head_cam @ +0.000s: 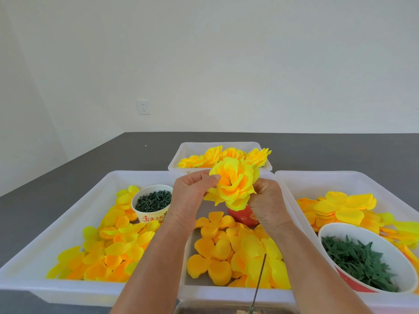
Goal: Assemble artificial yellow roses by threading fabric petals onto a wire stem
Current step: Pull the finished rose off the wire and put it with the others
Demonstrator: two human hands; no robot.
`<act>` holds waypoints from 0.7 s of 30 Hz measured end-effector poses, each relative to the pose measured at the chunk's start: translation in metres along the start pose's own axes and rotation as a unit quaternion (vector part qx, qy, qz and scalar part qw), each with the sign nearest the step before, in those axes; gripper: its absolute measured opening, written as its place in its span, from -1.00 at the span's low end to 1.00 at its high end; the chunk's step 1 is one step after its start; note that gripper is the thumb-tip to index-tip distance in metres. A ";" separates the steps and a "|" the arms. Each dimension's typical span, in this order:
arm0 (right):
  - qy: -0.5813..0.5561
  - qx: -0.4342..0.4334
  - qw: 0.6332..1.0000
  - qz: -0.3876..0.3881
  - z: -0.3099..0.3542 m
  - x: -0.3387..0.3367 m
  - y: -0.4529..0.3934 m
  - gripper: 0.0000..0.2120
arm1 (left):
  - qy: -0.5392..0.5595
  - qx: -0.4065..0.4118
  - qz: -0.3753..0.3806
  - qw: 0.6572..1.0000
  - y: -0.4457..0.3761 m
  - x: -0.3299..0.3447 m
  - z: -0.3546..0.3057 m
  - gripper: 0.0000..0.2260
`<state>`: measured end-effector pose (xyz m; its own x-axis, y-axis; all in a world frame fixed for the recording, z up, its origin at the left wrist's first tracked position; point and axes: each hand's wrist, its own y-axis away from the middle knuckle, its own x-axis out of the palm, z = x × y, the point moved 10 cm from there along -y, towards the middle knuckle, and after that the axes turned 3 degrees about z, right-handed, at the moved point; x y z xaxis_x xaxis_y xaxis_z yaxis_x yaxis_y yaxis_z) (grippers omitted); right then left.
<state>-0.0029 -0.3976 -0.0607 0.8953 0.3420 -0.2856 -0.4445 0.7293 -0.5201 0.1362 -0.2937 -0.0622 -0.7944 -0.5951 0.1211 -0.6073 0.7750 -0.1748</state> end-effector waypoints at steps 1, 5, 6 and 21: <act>0.004 -0.001 1.000 -0.002 0.001 0.000 0.000 -0.68 | 0.001 0.000 -0.006 1.000 -0.001 -0.002 0.000 -0.93; 0.004 0.006 1.000 -0.007 0.003 -0.002 0.001 -0.72 | -0.020 0.036 -0.008 0.999 -0.003 -0.003 -0.005 -0.89; -0.002 0.011 1.000 -0.007 0.002 -0.002 0.001 -0.74 | -0.023 0.044 -0.008 0.999 -0.003 -0.002 -0.005 -0.87; -0.117 0.080 0.988 -0.056 -0.010 -0.011 -0.001 -0.88 | 0.065 -0.007 -0.001 0.998 -0.003 -0.001 0.003 -0.76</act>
<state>-0.0121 -0.4084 -0.0654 0.9297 0.3672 -0.0304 -0.3483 0.8488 -0.3979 0.1392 -0.2960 -0.0652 -0.7868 -0.5654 0.2474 -0.6088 0.7768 -0.1608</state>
